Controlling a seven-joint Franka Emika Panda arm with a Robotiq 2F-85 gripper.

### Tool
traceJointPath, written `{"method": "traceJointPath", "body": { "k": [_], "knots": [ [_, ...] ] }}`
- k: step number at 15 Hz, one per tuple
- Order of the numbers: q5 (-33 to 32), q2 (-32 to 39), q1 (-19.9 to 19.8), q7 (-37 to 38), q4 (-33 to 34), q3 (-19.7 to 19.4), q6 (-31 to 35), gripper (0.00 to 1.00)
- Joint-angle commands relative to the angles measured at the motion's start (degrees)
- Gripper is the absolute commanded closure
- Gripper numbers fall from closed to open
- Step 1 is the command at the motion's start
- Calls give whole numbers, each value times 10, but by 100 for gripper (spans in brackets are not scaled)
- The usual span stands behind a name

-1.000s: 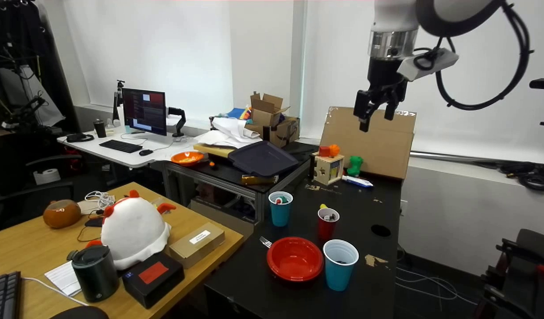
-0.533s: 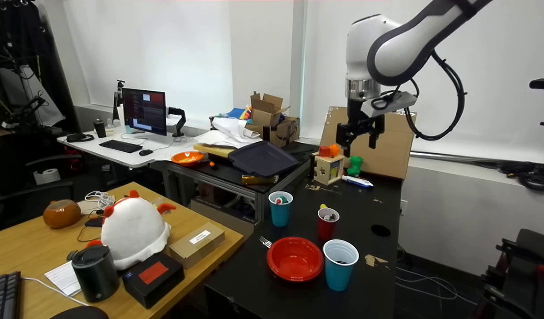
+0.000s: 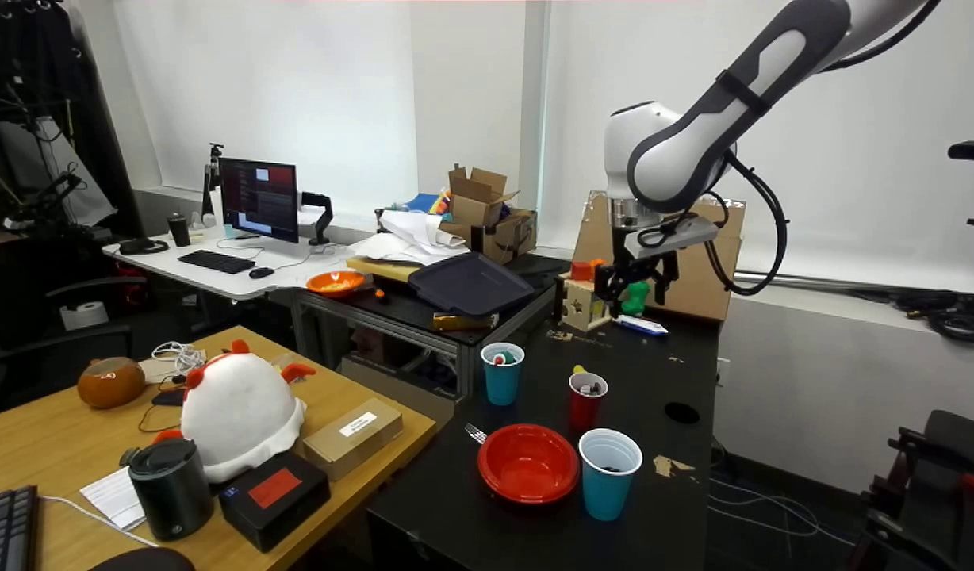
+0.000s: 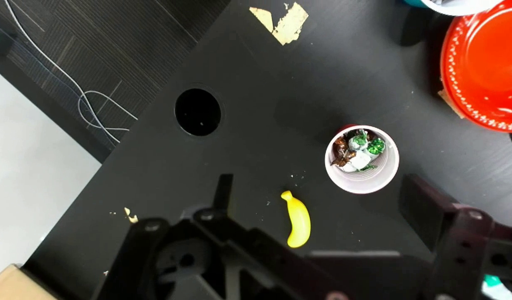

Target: Pour the contents in the red cup into the red bowl

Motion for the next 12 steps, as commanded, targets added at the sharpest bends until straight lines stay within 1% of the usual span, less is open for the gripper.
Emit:
{"method": "traceJointPath", "body": {
  "k": [1, 3, 7, 12],
  "knots": [
    [12, 33, 20, -7, 17, -21, 7, 0],
    [4, 50, 28, -13, 18, -27, 8, 0],
    [10, 80, 33, -32, 14, -33, 25, 0],
    [19, 119, 37, -26, 32, -42, 60, 0]
  ]
}}
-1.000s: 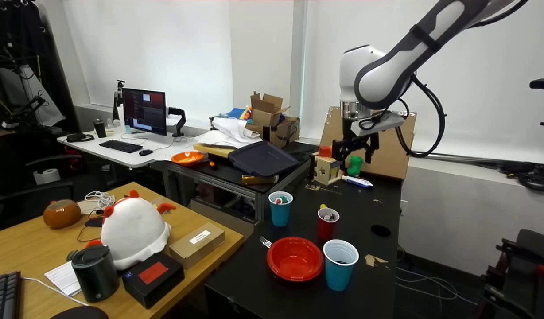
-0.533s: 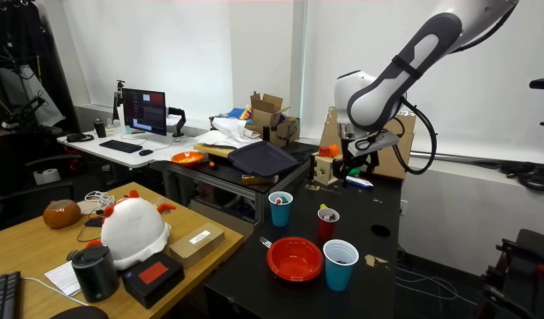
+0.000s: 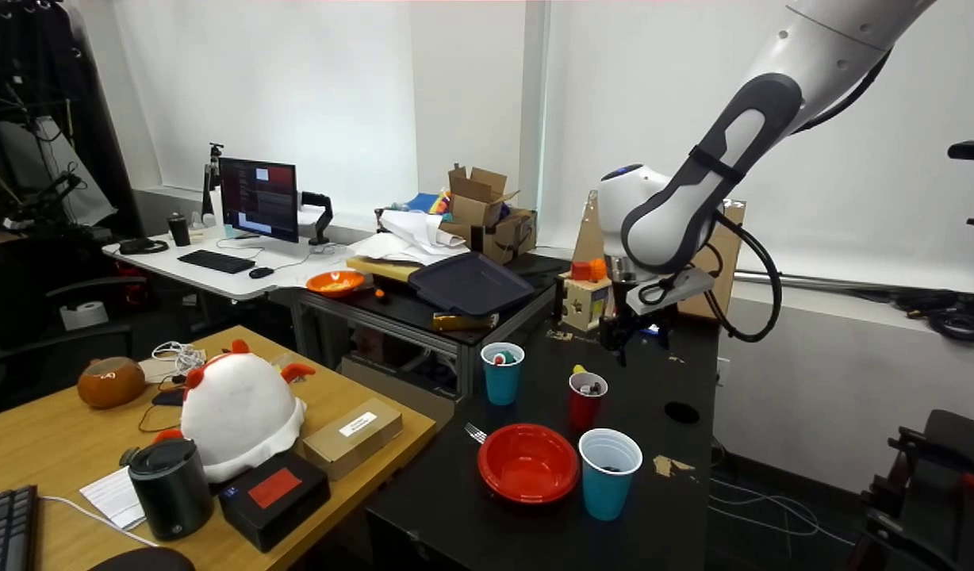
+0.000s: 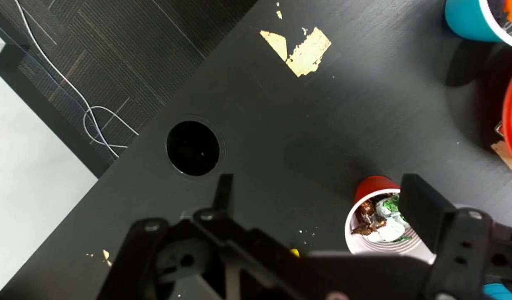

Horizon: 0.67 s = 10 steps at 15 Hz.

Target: Pour the contents in the red cup into the red bowl

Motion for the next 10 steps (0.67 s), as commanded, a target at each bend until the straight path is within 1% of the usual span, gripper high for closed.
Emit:
{"method": "traceJointPath", "body": {
  "k": [1, 6, 10],
  "knots": [
    [17, 24, 14, -12, 27, -17, 21, 0],
    [48, 52, 16, 2, 67, -28, 39, 0],
    [82, 74, 10, 3, 83, -33, 41, 0]
  ]
}}
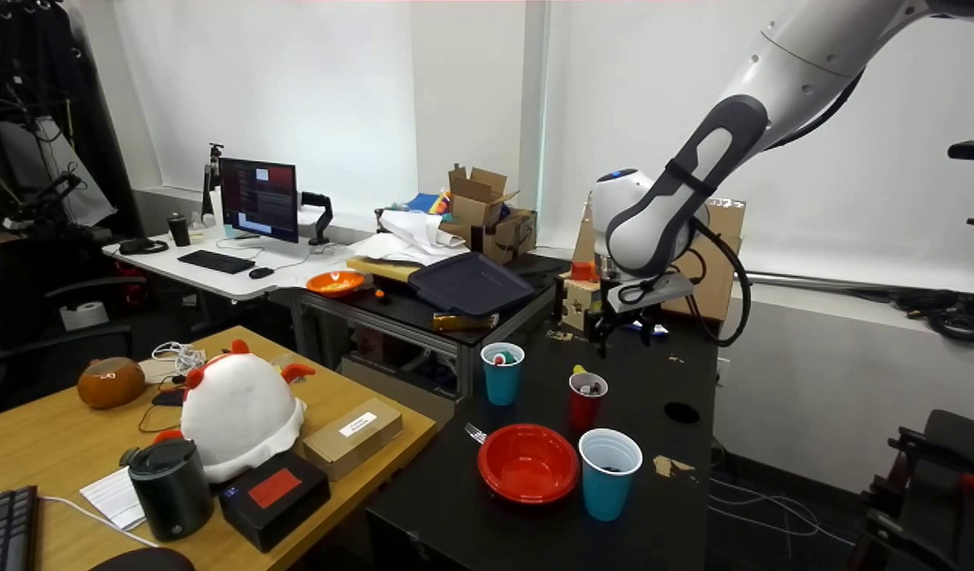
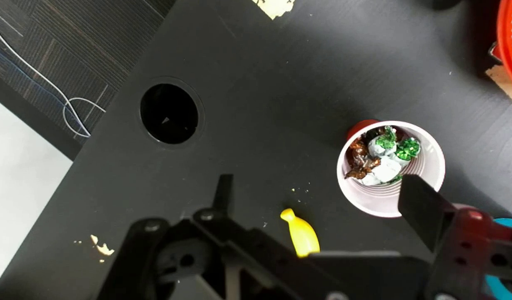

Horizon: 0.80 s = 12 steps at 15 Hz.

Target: Pour the contents in the red cup into the red bowl

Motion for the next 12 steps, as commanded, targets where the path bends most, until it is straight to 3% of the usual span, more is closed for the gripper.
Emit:
{"method": "traceJointPath", "body": {
  "k": [1, 7, 12],
  "knots": [
    [37, 27, 0, 1, 20, -7, 6, 0],
    [105, 64, -21, -25, 35, 18, 12, 0],
    [108, 87, -17, -18, 50, 0, 12, 0]
  ]
}}
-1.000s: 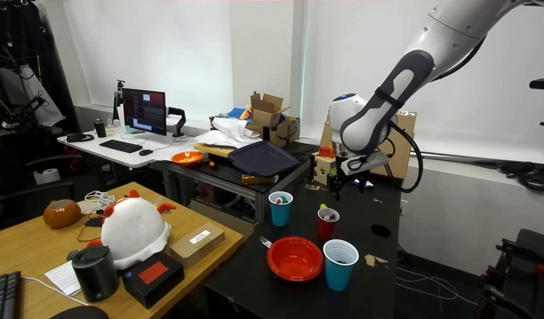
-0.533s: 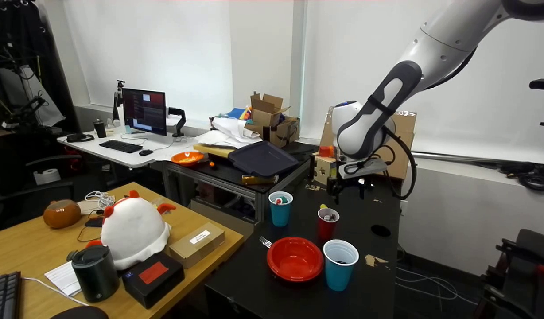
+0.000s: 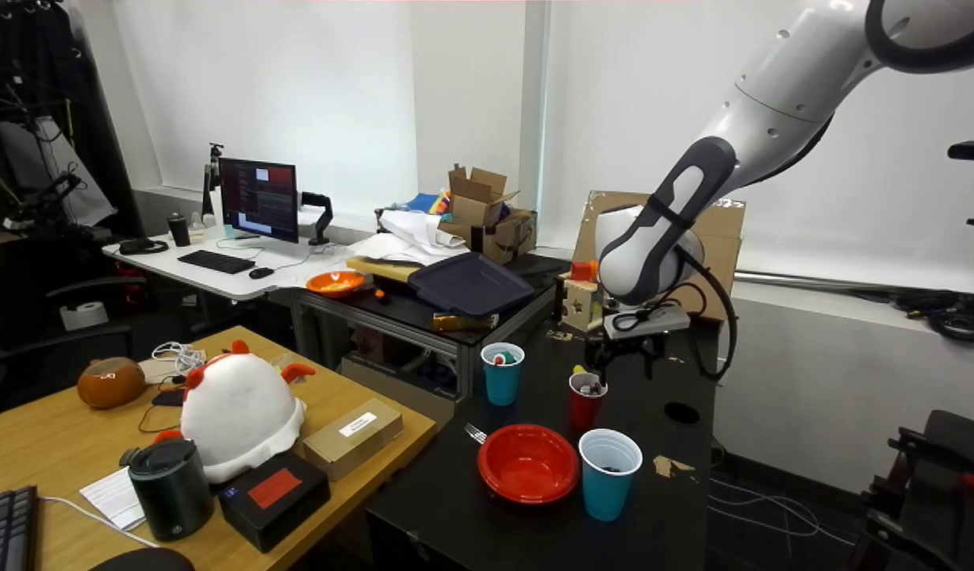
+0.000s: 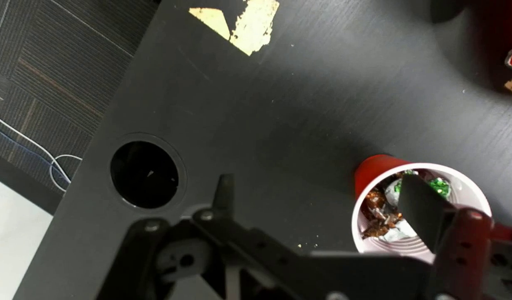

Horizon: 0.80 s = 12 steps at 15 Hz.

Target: Pour the contents in the red cup into the red bowl

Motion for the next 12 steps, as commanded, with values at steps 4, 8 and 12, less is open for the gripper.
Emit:
{"method": "traceJointPath", "body": {
  "k": [4, 8, 12],
  "knots": [
    [27, 28, -7, 3, 31, -12, 3, 0],
    [33, 41, -7, 4, 53, -12, 1, 0],
    [41, 51, -11, 2, 76, -10, 0, 0]
  ]
}}
